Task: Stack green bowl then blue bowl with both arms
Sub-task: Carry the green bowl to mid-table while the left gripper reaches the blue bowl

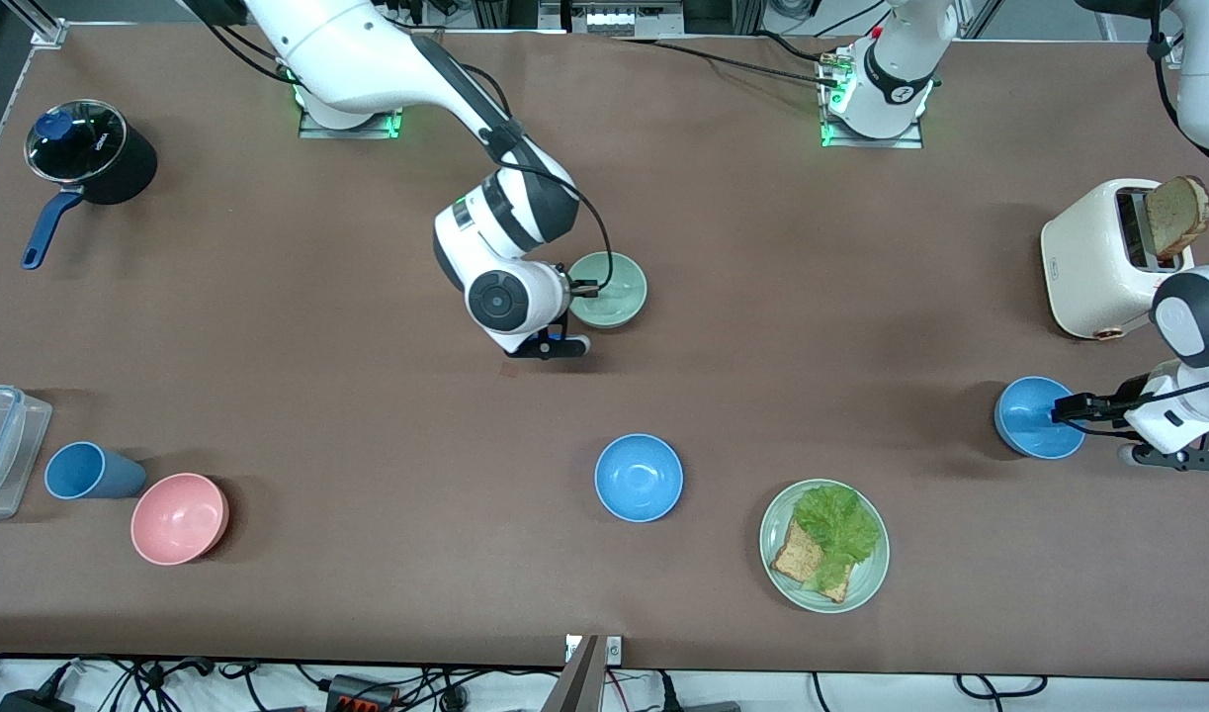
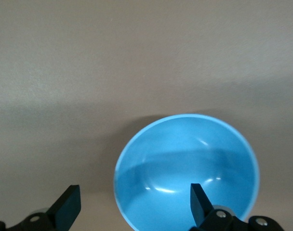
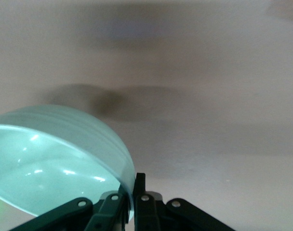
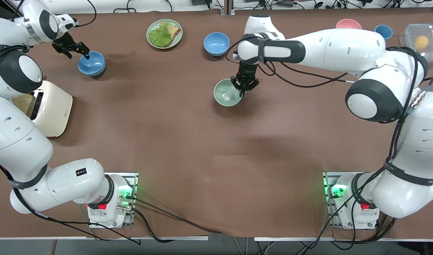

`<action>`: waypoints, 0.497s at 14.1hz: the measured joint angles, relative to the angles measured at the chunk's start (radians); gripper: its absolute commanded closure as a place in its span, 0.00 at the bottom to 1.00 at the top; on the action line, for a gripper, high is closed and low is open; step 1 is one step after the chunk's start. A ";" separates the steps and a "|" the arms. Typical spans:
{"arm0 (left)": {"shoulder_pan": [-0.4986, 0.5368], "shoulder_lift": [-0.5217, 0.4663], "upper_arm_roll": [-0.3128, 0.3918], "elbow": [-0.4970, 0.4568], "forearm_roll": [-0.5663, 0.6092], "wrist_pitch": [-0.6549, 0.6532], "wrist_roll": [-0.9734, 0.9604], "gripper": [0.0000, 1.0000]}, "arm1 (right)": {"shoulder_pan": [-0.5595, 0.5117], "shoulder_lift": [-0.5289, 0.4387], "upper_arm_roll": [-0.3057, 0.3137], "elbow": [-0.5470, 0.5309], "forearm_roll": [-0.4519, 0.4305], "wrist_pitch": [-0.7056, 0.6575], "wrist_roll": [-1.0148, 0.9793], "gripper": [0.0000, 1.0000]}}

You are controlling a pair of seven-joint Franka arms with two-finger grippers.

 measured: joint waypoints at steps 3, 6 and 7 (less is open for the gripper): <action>0.017 0.024 0.000 0.000 0.000 0.032 0.011 0.33 | 0.026 0.030 0.000 0.001 0.018 0.021 0.000 1.00; 0.019 0.029 -0.003 0.000 0.000 0.037 0.012 0.61 | 0.028 0.053 -0.004 0.003 0.023 0.037 0.004 0.00; 0.019 0.029 -0.004 0.000 0.000 0.037 0.012 0.67 | 0.027 0.053 -0.008 0.008 0.024 0.041 0.018 0.00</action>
